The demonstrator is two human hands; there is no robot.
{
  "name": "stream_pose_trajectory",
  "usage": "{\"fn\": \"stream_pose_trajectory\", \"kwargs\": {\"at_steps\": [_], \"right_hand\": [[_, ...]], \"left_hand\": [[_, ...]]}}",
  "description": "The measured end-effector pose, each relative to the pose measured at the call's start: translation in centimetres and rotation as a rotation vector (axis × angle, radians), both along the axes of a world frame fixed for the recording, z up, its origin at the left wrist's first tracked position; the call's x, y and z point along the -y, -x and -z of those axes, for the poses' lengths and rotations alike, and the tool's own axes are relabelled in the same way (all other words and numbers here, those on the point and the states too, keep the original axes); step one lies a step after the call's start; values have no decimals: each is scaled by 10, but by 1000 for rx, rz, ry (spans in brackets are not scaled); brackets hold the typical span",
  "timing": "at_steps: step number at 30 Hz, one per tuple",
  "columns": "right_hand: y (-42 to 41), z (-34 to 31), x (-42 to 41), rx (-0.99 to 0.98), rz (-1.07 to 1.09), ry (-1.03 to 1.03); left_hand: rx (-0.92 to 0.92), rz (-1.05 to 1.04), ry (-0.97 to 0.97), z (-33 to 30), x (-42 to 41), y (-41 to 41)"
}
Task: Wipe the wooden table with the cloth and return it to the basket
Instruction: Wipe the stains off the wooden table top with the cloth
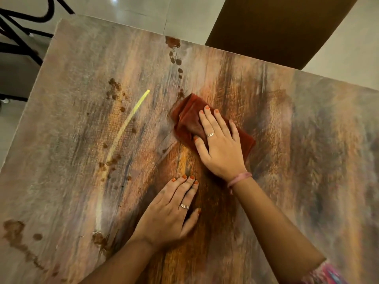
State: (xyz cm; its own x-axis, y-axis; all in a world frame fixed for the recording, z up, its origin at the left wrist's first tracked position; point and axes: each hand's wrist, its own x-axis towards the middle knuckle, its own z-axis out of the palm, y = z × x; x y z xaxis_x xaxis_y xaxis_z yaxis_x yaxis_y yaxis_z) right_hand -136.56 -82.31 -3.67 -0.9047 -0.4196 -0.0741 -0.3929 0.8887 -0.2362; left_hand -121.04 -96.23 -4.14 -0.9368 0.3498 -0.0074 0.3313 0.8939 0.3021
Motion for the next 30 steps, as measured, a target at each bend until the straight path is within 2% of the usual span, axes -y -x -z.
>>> {"fn": "stream_pose_trajectory", "kwargs": {"at_steps": [3, 9, 13, 18, 25, 27, 30], "right_hand": [[52, -2, 9, -24, -11, -15], [193, -4, 51, -1, 163, -40], [223, -4, 68, 18, 262, -48], [163, -7, 60, -31, 164, -20], [-15, -5, 22, 11, -81, 24], [-29, -4, 16, 16, -124, -19], [-5, -5, 23, -12, -150, -58]], "left_hand": [[-17, -1, 8, -2, 0, 1], [-8, 8, 9, -2, 1, 0], [10, 9, 0, 0, 2, 1], [16, 11, 12, -1, 1, 0], [-30, 15, 42, -3, 1, 1], [-36, 10, 35, -4, 2, 1], [-22, 1, 24, -3, 2, 0]]}}
